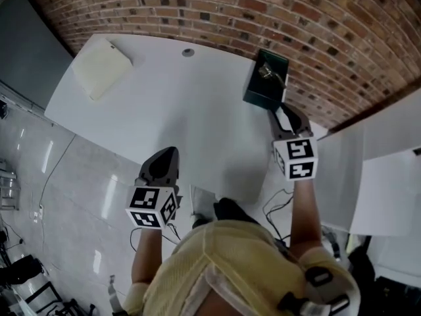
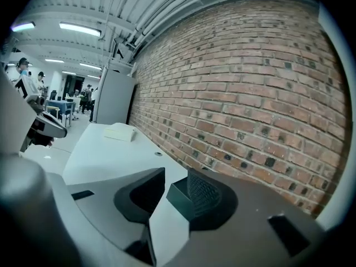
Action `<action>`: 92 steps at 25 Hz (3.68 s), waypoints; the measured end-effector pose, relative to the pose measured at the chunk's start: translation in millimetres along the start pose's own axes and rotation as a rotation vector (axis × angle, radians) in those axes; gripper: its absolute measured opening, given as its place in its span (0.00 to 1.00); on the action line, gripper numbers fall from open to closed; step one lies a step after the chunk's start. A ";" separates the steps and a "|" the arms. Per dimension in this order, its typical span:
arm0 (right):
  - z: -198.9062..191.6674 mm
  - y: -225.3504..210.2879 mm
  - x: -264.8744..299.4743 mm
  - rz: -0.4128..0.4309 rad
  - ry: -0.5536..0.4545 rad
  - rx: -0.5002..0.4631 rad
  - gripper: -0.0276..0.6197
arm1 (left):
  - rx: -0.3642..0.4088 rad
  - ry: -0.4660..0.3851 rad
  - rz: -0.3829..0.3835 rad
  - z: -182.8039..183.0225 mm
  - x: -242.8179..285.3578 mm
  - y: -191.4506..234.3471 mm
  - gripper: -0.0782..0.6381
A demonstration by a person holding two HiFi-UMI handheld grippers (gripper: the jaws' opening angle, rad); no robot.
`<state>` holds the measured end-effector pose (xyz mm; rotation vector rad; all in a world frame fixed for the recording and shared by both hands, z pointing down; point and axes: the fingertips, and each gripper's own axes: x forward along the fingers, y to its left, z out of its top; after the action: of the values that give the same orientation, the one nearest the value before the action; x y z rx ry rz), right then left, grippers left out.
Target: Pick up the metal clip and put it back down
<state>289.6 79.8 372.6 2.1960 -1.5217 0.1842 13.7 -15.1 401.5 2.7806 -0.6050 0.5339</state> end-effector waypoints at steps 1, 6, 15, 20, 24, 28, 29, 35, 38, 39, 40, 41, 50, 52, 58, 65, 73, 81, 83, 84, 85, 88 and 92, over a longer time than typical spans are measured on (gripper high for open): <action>-3.2 -8.0 6.4 -0.004 0.007 -0.002 0.20 | 0.002 0.005 -0.002 2.1 8.3 -2.0 0.12; -10.6 -36.5 38.6 -0.003 0.014 0.014 0.20 | 0.016 0.028 0.004 11.0 46.6 -5.8 0.12; -29.3 -78.7 96.8 0.024 0.054 -0.007 0.20 | 0.028 0.059 0.017 28.9 107.6 -18.9 0.12; -43.2 -92.0 135.5 0.042 0.079 -0.040 0.20 | 0.038 0.093 0.048 30.2 131.1 -18.7 0.12; -51.9 -94.4 162.7 0.055 0.099 -0.087 0.20 | 0.036 0.111 0.072 32.7 145.2 -14.6 0.12; -60.1 -93.7 185.4 0.056 0.111 -0.150 0.20 | 0.043 0.111 0.074 34.6 161.3 -13.8 0.12; -61.8 -92.3 191.3 0.058 0.109 -0.163 0.20 | 0.043 0.112 0.073 35.5 165.3 -13.8 0.12; -68.1 -90.2 218.3 0.058 0.139 -0.230 0.20 | 0.042 0.124 0.062 37.3 188.8 -11.1 0.12; -71.6 -92.0 227.2 0.052 0.164 -0.276 0.20 | 0.038 0.142 0.065 32.1 195.7 -7.9 0.12; -71.9 -91.5 230.0 0.053 0.168 -0.291 0.20 | 0.038 0.146 0.065 31.4 197.3 -6.7 0.12; -71.9 -90.8 232.7 0.052 0.173 -0.307 0.20 | 0.038 0.147 0.064 31.4 198.7 -5.6 0.12; -71.9 -90.4 235.2 0.049 0.179 -0.327 0.20 | 0.037 0.150 0.063 31.1 199.9 -4.7 0.12; -73.3 -93.1 249.4 0.007 0.206 -0.370 0.18 | 0.025 0.162 0.068 28.5 203.9 5.4 0.12; -71.8 -94.9 250.8 -0.022 0.205 -0.393 0.14 | 0.021 0.163 0.074 27.4 202.1 9.0 0.12; -72.3 -95.7 252.3 -0.040 0.200 -0.415 0.13 | 0.008 0.186 0.078 22.4 199.0 10.1 0.12; -63.8 -103.1 240.9 -0.094 0.152 -0.408 0.08 | 0.008 0.169 0.093 25.1 192.3 9.4 0.12; -60.2 -111.8 224.2 -0.118 0.133 -0.361 0.06 | 0.006 0.141 0.124 33.4 177.0 10.3 0.12; -41.5 -108.2 206.6 -0.112 0.089 -0.372 0.06 | 0.004 0.085 0.194 38.8 148.0 16.7 0.12; -34.1 -106.8 201.0 -0.111 0.073 -0.376 0.06 | 0.007 0.068 0.216 40.2 139.0 20.2 0.12; -30.2 -106.0 198.1 -0.109 0.065 -0.378 0.06 | 0.005 0.064 0.225 39.9 134.6 21.5 0.12; -26.4 -105.1 195.0 -0.107 0.058 -0.379 0.06 | 0.002 0.061 0.233 39.1 130.7 22.1 0.12; -16.7 -102.2 185.0 -0.097 0.044 -0.379 0.06 | -0.001 0.060 0.244 34.4 120.8 20.0 0.12; -4.8 -95.1 171.2 -0.088 0.013 -0.372 0.06 | -0.006 0.055 0.261 28.5 105.4 24.0 0.12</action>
<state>442.1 -37.1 410.8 1.9536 -1.3259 -0.1057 100.9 -82.0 421.7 2.6863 -0.9619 0.6564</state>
